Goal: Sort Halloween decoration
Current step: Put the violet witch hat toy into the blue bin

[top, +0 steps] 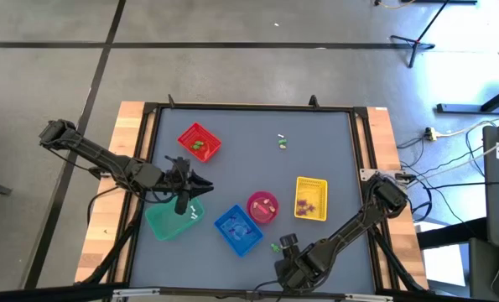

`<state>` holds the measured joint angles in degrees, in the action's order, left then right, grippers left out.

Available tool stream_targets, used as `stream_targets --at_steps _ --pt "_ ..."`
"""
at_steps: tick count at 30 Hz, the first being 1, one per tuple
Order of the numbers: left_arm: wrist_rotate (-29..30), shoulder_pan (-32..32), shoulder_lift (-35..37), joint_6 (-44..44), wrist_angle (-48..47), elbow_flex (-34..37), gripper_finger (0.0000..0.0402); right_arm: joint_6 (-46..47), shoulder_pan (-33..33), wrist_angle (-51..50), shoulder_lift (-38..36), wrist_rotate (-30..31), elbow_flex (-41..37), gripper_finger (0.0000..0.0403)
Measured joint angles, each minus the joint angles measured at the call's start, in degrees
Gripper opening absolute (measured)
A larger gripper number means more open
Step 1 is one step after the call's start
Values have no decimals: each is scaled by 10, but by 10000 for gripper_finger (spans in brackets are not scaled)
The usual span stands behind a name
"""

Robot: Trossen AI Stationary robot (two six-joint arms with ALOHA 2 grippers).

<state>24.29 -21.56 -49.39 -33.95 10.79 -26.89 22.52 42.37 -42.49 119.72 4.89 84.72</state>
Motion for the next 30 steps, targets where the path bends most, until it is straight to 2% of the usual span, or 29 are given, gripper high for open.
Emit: stream_targets --at_steps 12,23,30 --pt "0 0 0 0 0 0 76 -1 0 8 12 -13 1 171" --pt "0 0 0 0 0 0 76 -1 0 12 13 -21 1 76" --pt "0 0 0 0 0 0 76 -1 0 11 13 -16 1 54"
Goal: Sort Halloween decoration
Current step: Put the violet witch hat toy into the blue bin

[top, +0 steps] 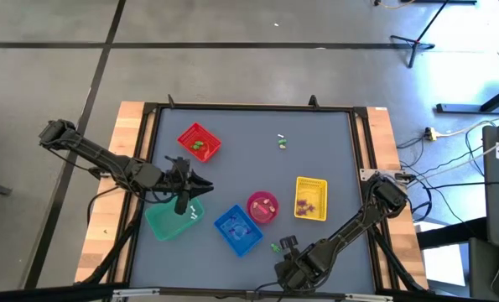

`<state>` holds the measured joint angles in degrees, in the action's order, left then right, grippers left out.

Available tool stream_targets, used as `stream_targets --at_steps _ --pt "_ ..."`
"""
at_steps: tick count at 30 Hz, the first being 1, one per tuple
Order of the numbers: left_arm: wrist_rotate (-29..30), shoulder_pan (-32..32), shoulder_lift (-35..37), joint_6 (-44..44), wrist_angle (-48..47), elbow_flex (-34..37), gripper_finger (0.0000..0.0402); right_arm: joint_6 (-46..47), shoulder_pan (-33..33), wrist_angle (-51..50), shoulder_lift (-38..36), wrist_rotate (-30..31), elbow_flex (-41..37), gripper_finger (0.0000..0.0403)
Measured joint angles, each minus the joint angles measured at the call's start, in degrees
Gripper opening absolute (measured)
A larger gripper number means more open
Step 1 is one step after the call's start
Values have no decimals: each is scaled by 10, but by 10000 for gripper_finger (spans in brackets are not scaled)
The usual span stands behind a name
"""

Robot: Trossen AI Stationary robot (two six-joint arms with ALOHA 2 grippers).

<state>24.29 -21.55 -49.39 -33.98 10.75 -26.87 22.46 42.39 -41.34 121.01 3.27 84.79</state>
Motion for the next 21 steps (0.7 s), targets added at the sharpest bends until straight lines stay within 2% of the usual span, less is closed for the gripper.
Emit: stream_targets --at_steps 14,21 --pt "0 0 0 0 0 0 76 0 0 -2 0 -1 0 53" --pt "0 0 0 0 0 0 76 -1 0 -33 3 0 25 53"
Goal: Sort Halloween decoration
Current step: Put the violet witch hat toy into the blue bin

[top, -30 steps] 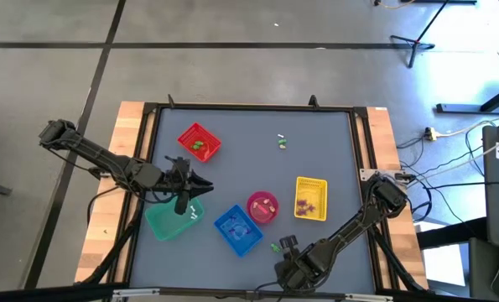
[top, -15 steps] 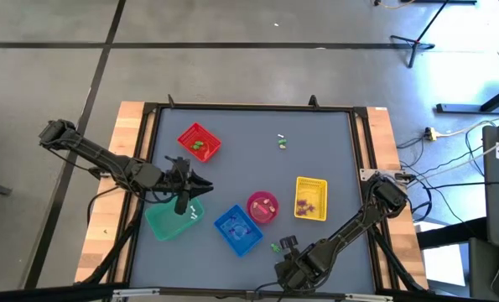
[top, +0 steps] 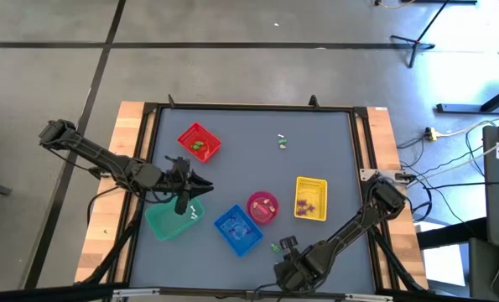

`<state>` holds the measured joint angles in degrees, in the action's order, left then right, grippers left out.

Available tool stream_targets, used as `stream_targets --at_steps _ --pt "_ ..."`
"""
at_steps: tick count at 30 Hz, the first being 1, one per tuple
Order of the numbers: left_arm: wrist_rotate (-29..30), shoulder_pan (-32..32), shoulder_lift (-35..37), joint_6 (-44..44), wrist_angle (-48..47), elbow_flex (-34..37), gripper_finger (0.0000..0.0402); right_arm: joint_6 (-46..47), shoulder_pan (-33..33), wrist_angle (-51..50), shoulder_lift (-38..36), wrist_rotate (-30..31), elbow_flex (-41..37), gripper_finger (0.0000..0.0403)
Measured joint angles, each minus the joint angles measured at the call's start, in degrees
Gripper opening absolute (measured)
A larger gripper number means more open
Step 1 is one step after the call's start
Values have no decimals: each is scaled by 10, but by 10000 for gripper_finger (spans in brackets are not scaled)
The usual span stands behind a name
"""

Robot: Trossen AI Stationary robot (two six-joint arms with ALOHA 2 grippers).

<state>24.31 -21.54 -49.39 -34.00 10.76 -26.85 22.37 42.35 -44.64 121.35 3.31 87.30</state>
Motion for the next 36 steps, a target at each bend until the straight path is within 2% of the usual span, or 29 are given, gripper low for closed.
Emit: stream_targets --at_steps 5,36 --pt "0 0 0 0 0 0 76 -1 0 -27 1 4 10 53" --pt "0 0 0 0 0 0 76 -3 0 -24 -4 5 12 53"
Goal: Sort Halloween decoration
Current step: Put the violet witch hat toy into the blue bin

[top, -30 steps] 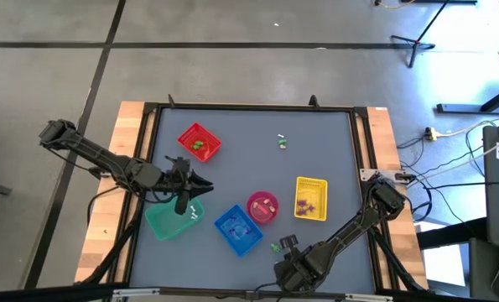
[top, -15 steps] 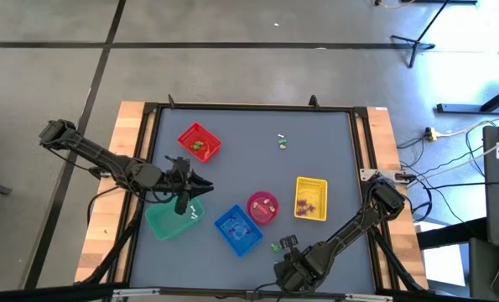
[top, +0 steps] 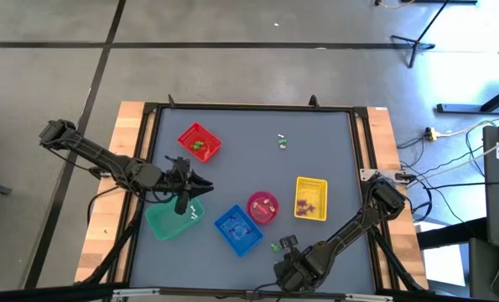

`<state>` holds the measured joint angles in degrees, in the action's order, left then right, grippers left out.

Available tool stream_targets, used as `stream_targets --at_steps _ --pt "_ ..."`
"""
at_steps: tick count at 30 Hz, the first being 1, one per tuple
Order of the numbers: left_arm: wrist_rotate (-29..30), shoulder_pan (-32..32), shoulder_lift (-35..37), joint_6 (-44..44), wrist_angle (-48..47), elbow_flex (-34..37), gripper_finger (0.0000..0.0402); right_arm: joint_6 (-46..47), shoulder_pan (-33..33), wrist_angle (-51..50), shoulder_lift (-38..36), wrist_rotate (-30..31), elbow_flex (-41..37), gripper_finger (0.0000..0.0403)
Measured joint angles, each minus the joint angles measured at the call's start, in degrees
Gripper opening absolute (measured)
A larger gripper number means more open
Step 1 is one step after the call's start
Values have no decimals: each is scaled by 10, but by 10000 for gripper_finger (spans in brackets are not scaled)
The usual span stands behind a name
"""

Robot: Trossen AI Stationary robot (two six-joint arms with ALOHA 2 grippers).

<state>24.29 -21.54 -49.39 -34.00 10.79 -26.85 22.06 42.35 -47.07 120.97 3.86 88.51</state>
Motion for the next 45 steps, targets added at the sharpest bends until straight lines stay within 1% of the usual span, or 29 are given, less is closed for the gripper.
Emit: stream_targets --at_steps 11,13,17,22,27,31,36,45 --pt "0 0 0 0 0 0 76 0 -1 -10 -35 -4 1 53" --pt "0 0 0 0 0 0 76 0 -4 -8 -43 3 1 53" --pt "0 0 0 0 0 0 76 -8 -18 8 -54 35 1 53" --pt "0 0 0 0 0 0 76 -51 -51 70 -55 51 1 53" --pt "0 0 0 0 0 0 76 -120 -89 154 -55 52 1 53" --pt "0 0 0 0 0 0 76 -154 -112 207 -55 50 1 53" --pt "0 0 0 0 0 0 76 -165 -129 203 -55 41 1 53" --pt "0 0 0 -1 0 0 76 -180 -123 191 -57 40 6 53"
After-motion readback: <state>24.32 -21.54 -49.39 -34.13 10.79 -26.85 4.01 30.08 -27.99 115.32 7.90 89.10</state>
